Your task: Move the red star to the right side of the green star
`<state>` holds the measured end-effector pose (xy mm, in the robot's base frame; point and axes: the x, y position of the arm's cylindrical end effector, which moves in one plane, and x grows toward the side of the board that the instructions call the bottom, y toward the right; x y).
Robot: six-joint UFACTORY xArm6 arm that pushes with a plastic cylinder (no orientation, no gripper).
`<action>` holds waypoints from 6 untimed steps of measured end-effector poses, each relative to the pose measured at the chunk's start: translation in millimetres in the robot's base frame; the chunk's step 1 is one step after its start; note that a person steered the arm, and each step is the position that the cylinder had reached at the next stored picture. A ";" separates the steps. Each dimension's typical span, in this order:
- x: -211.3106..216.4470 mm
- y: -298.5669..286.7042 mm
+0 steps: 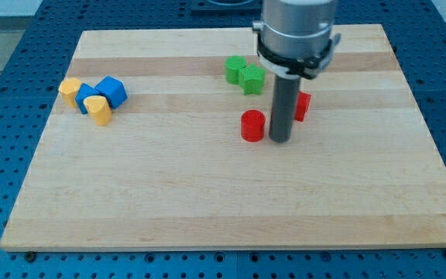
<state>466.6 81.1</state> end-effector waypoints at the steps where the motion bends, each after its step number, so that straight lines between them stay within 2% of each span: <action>1: -0.3 38.9; 3: -59.4 12.1; 5: -71.9 -4.0; 6: -73.1 -45.0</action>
